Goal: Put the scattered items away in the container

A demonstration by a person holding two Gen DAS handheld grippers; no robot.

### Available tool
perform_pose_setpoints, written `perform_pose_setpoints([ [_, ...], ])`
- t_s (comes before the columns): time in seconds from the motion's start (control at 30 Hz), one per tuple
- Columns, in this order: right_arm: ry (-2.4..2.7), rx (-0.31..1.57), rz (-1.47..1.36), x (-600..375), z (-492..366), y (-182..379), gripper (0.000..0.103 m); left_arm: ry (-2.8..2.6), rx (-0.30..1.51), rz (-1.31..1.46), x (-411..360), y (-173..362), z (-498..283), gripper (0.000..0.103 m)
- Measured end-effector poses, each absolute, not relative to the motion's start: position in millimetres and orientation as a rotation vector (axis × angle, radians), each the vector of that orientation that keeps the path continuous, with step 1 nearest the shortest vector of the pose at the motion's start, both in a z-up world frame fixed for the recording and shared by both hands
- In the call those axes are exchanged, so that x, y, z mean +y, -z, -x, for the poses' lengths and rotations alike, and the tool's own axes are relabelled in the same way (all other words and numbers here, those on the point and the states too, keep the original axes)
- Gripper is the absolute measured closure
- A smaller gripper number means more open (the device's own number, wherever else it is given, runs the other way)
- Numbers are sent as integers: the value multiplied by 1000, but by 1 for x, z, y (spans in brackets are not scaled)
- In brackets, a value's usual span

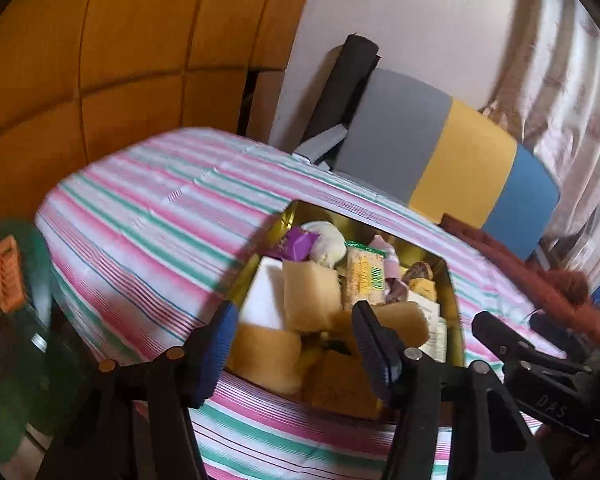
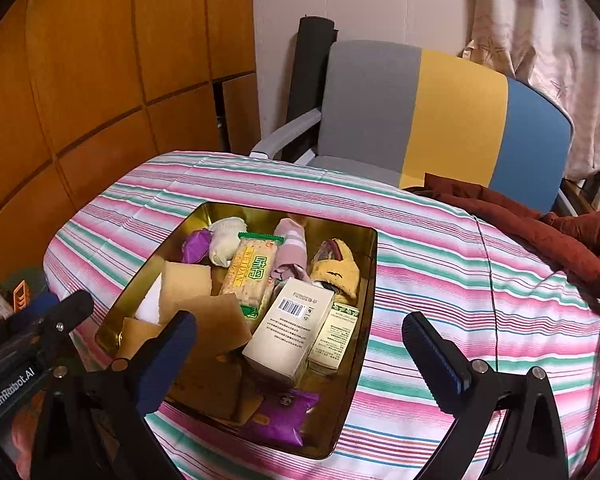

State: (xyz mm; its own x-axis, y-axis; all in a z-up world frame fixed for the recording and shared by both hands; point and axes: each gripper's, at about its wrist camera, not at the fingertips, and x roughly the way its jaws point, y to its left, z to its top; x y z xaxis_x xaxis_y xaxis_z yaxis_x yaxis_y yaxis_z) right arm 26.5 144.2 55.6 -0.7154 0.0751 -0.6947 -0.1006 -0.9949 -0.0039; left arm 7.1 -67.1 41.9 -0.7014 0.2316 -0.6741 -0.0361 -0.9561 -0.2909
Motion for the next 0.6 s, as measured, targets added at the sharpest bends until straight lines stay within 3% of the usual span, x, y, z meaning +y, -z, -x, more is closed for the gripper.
perform_pose_setpoints([
  [0.07,-2817,52,1145,142,-25,-55,0,-2752,-447,1206,-75,-34,-3,47],
  [0.17,-2815,29,1141,138,-25,-55,0,-2804,-401,1296,-76,-26,2,55],
  [0.6,-2784,40,1159,138,-20,-46,0,-2805,-246,1260,-44,-29,-3,55],
])
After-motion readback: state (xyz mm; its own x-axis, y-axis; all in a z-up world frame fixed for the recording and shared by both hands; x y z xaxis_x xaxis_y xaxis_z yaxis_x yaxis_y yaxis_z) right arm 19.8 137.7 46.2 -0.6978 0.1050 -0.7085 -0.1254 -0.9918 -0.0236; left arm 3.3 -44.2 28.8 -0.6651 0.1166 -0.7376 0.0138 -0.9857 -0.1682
